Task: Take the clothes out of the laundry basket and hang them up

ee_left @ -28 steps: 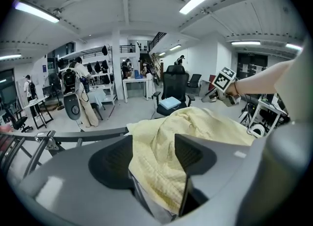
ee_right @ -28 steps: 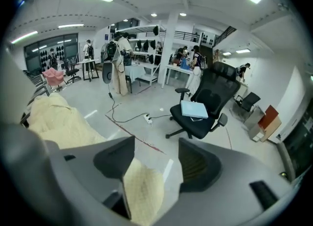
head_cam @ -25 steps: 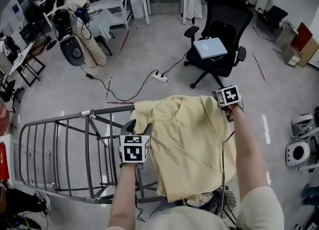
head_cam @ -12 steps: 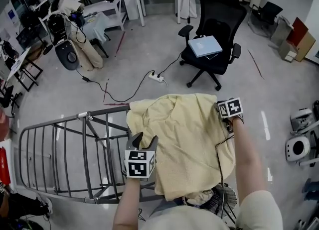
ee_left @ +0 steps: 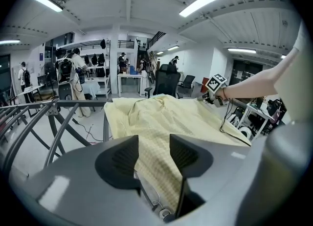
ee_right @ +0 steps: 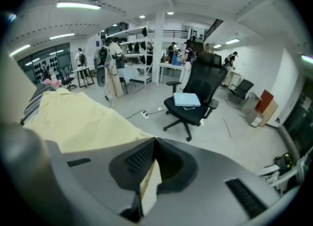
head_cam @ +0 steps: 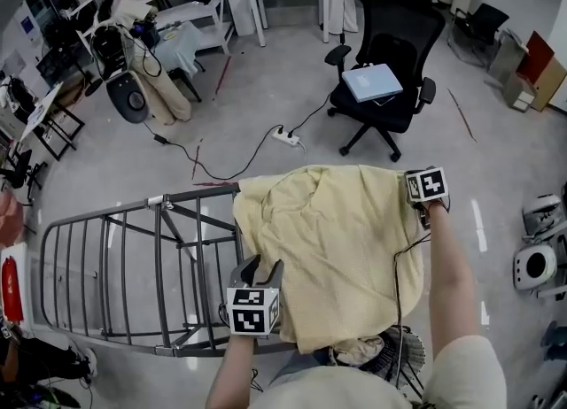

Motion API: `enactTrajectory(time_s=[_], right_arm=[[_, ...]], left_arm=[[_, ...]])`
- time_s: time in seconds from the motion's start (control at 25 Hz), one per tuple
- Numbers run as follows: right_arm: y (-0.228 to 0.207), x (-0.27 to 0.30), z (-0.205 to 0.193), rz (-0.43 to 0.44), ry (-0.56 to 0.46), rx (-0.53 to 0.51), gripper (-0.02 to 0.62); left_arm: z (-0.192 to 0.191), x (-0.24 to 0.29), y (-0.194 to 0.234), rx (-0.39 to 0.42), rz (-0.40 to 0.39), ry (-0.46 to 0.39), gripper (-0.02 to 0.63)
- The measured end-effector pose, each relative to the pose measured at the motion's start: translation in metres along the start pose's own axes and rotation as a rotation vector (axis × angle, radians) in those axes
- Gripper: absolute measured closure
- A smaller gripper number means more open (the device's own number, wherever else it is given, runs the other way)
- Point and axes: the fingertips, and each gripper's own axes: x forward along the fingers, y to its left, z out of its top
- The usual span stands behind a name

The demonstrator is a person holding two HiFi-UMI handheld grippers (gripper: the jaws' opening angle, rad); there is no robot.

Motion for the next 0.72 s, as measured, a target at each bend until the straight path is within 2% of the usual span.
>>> enactTrajectory(time_s=[0.2,0.36,0.48,0.56,0.64,0.72], right_arm=[[-0.070,-0.031,-0.001,-0.274,0.002,0.071,0.592],[-0.105,-0.056,-0.017,-0.439,0.044,0.072,0.592],[-0.117,-0.070,-0.037,-0.482,0.078,0.138,0.592],[-0.119,-0.077,-0.037,-0.478,0.046,0.139,0.579],[-0.117,-0.084,-0.035,-0.470,0.003,0.135,0.515],[-0.112,-0.093,-0.037,-0.458,-0.031,0.142,0.509]], left_arm=[[-0.007,-0.013,0.002,0.000,0.014,-0.005,0.398],[-0.013,-0.021,0.000,-0.004,0.014,-0.003,0.397],[-0.014,-0.027,-0.008,0.002,0.010,-0.006,0.397],[-0.014,-0.030,-0.013,0.004,0.006,-0.012,0.397],[-0.015,-0.034,-0.017,0.007,0.003,-0.020,0.397],[-0.015,-0.038,-0.022,0.010,0.000,-0.031,0.397]])
